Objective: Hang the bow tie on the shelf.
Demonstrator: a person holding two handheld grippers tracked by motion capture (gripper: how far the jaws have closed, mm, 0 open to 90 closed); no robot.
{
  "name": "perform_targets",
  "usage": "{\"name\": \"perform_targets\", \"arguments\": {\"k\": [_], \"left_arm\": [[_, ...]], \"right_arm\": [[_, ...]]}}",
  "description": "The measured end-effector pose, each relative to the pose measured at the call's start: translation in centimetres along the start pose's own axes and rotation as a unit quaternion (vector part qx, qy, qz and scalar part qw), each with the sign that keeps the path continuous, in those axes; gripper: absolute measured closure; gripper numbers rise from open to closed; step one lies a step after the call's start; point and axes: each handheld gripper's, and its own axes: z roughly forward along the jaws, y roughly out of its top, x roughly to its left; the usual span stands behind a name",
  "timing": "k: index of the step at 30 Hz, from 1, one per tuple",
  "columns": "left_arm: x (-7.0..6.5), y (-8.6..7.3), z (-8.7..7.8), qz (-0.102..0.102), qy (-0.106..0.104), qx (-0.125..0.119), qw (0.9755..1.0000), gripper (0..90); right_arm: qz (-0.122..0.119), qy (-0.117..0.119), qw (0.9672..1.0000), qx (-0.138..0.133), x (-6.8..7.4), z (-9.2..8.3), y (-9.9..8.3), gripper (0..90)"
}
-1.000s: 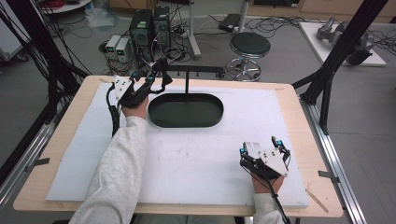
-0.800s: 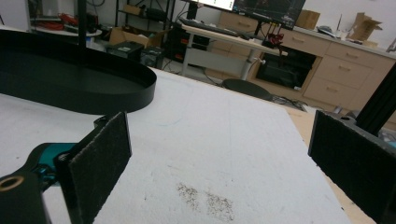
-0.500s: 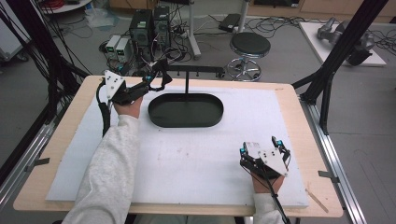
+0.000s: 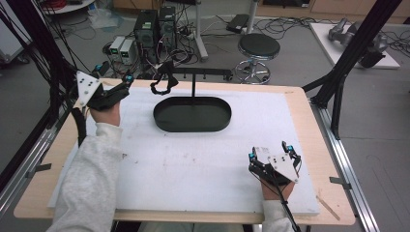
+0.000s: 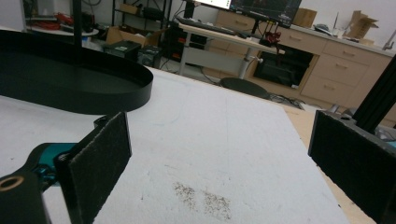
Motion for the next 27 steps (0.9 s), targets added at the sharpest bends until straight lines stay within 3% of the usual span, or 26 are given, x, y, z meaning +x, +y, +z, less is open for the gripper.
{"name": "perform_targets", "arguments": {"k": [2,7,9,10,11,16,18,20,21,24,27], "left_arm": [[1.3,0.5,-1.9,0.008,0.012,-0.009,0.9999,29.2],[2.1,0.7,-4.0,0.02,0.023,-0.005,0.9995,29.1],[2.5,0.8,-5.5,0.023,0.022,-0.006,0.9995,26.5],[2.5,0.8,-5.5,0.023,0.022,-0.006,0.9995,22.8],[2.7,0.8,-6.6,0.014,0.019,-0.009,0.9997,19.4],[2.7,0.5,-8.9,-0.008,0.01,-0.001,0.9999,11.0],[2.5,0.3,-9.5,-0.009,0.012,0.004,0.9999,8.9],[2.0,-0.2,-10.9,0.0,0.015,-0.007,0.9999,6.0],[1.7,-0.6,-12.2,-0.004,0.006,-0.025,0.9997,6.0],[1.5,-0.9,-13.2,-0.019,0.006,-0.033,0.9992,6.0],[1.2,-1.8,-14.3,-0.062,0.05,0.007,0.9968,6.1]], "right_arm": [[0.0,-0.001,1.0,0.0,0.0,0.0,0.0,5.0],[0.005,-0.005,1.0,0.004,0.0,0.0,0.0,5.0],[0.005,-0.009,0.9999,0.005,-0.1,0.1,0.0,5.0],[0.005,-0.009,0.9999,0.006,-0.1,0.1,0.0,5.0],[0.005,-0.011,0.9999,0.006,-0.1,0.1,0.0,5.0],[0.003,-0.012,0.9999,0.005,-0.1,0.1,0.0,5.0],[0.003,-0.012,0.9999,0.005,-0.1,0.1,0.0,4.9],[0.004,-0.013,0.9999,0.005,-0.1,0.1,0.0,4.9],[0.006,-0.013,0.9999,0.006,-0.1,0.1,0.0,4.9],[0.006,-0.014,0.9999,0.007,-0.1,0.1,0.0,5.0],[0.006,-0.015,0.9999,0.007,-0.1,0.1,0.0,5.0]]}}
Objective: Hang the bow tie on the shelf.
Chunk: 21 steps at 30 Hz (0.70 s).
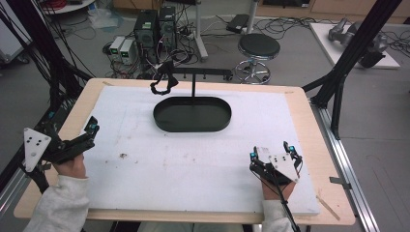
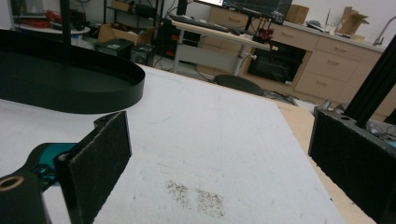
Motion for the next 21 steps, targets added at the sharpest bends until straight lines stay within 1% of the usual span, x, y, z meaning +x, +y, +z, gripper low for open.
{"name": "perform_targets", "arguments": {"k": [1,2,3,4,5,6,8,9,10,11,13,14,15,17,18,19,20,21], "left_arm": [[0.0,0.0,0.0,0.0,0.0,0.0,1.0,6.1],[0.2,-0.7,-0.4,-0.019,0.006,0.012,0.9997,6.1],[0.2,-1.0,-0.5,-0.02,0.008,0.018,0.9996,6.1],[0.2,-1.0,-0.5,-0.02,0.008,0.018,0.9996,6.1],[0.2,-1.8,-0.8,-0.012,0.008,0.035,0.9993,6.1],[0.2,-1.8,-0.8,-0.012,0.008,0.035,0.9993,6.1],[-0.1,-2.8,-1.3,0.004,0.006,0.043,0.9991,6.1],[-0.6,-3.8,-1.7,0.024,-0.008,0.056,0.9981,6.1],[-0.6,-3.8,-1.7,0.024,-0.008,0.056,0.9981,6.1],[-1.1,-4.6,-1.9,0.033,-0.027,0.054,0.9976,6.1],[-1.8,-5.2,-2.1,0.048,-0.041,0.052,0.9966,6.1],[-2.1,-5.5,-2.1,0.055,-0.045,0.055,0.996,6.0],[-2.3,-5.8,-2.1,0.058,-0.043,0.058,0.9957,6.1],[-2.4,-6.5,-2.0,0.067,-0.03,0.076,0.9944,6.1],[-2.4,-6.6,-2.0,0.065,-0.024,0.076,0.9947,6.1],[-2.4,-6.6,-2.0,0.065,-0.024,0.076,0.9947,6.1],[-2.1,-6.5,-2.2,0.063,-0.01,0.067,0.9957,6.1],[-2.0,-6.4,-2.4,0.06,-0.003,0.051,0.9969,6.1]], "right_arm": [[0.0,0.0,1.0,-0.001,0.0,0.0,0.0,5.0],[-0.001,0.001,1.0,0.0,0.0,0.0,0.0,5.0],[-0.001,0.002,1.0,0.0,0.0,0.0,0.0,5.0],[-0.002,0.002,1.0,0.0,0.0,0.0,0.0,5.0],[-0.002,0.001,1.0,0.0,0.0,0.0,0.0,4.9],[0.0,0.001,1.0,0.0,0.0,0.0,0.0,5.0],[0.0,0.002,1.0,0.0,0.0,0.0,0.0,5.0],[0.0,0.003,1.0,0.0,0.0,0.0,0.0,5.0],[-0.001,0.004,1.0,0.0,0.0,0.0,0.0,4.9],[-0.001,0.005,1.0,0.0,0.0,0.0,0.0,5.0],[-0.003,0.006,1.0,0.0,0.0,0.0,0.0,5.0],[-0.003,0.006,1.0,-0.001,0.0,0.0,0.0,5.0],[-0.003,0.006,1.0,-0.002,0.0,0.0,0.0,5.0],[-0.003,0.005,1.0,-0.003,0.0,0.0,0.0,5.0],[-0.001,0.006,1.0,-0.001,0.0,-0.1,0.0,5.0],[-0.002,0.006,1.0,-0.001,0.0,-0.1,0.0,5.0],[-0.005,0.005,1.0,-0.002,0.0,-0.1,0.0,5.0],[-0.007,0.006,1.0,-0.004,0.0,-0.1,0.0,5.0]]}}
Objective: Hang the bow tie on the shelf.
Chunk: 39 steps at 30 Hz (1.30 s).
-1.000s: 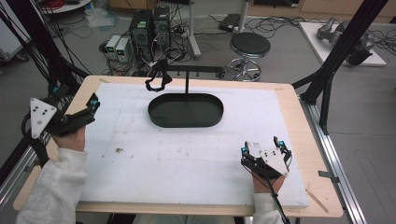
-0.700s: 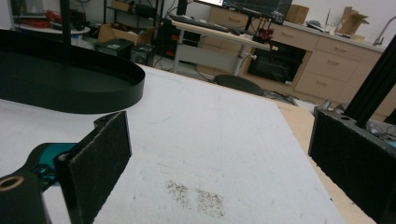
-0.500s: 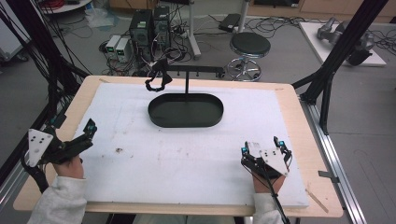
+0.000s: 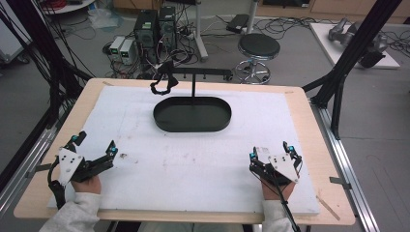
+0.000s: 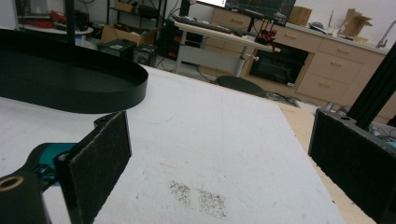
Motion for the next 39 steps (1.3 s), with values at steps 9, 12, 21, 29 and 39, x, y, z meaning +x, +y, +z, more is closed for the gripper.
{"name": "perform_targets", "arguments": {"k": [9,12,21,29,39], "left_arm": [[0.37,0.18,-0.59,-0.004,0.001,-0.028,0.9996,6.1],[0.23,0.16,-0.6,-0.003,-0.003,-0.034,0.9994,6.1],[0.29,0.08,-0.62,-0.003,-0.005,-0.041,0.9992,6.1],[0.35,-0.03,-0.58,-0.002,0.003,-0.038,0.9993,6.1],[0.37,-0.14,-0.52,-0.001,0.003,-0.033,0.9994,6.1]], "right_arm": [[0.001,0.0,1.0,0.002,0.08,-0.02,0.0,5.0],[0.001,0.001,1.0,0.002,0.08,-0.02,0.0,5.0],[0.0,0.0,1.0,0.002,0.1,-0.01,0.0,5.0],[0.002,0.0,1.0,0.004,0.13,0.01,-0.01,5.0],[0.002,0.001,1.0,0.002,0.05,0.0,-0.01,5.0]]}}
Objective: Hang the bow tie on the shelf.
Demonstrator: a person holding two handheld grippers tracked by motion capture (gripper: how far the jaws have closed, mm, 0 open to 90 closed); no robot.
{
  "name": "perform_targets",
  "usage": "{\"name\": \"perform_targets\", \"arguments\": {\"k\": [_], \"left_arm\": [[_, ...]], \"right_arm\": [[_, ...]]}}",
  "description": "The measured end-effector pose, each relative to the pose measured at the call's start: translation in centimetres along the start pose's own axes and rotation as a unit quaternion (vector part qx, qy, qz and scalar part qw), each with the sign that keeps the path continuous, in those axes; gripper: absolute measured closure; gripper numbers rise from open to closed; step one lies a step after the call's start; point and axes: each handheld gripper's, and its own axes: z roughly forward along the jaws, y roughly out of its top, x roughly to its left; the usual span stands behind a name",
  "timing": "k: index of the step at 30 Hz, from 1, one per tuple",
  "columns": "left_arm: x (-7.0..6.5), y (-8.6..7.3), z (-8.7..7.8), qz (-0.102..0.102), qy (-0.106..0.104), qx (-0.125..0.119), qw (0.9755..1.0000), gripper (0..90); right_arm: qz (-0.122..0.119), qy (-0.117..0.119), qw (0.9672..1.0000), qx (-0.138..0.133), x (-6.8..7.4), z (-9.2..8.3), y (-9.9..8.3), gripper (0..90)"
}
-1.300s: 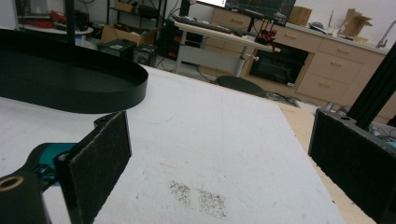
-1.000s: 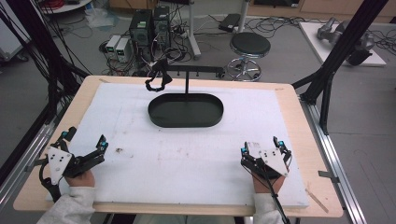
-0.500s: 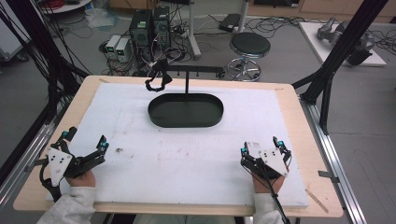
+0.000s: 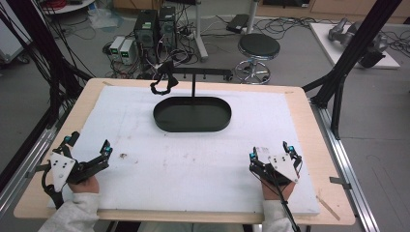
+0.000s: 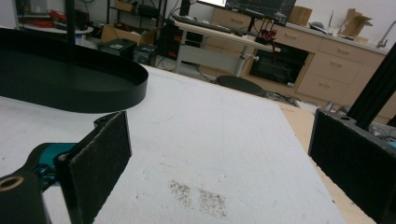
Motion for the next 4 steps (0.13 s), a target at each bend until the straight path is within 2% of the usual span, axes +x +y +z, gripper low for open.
{"name": "perform_targets", "arguments": {"k": [4], "left_arm": [[0.04,-0.04,0.01,0.0,0.003,0.001,1.0,6.1]], "right_arm": [[-0.003,-0.001,1.0,-0.001,-0.03,0.0,0.0,5.0]]}}
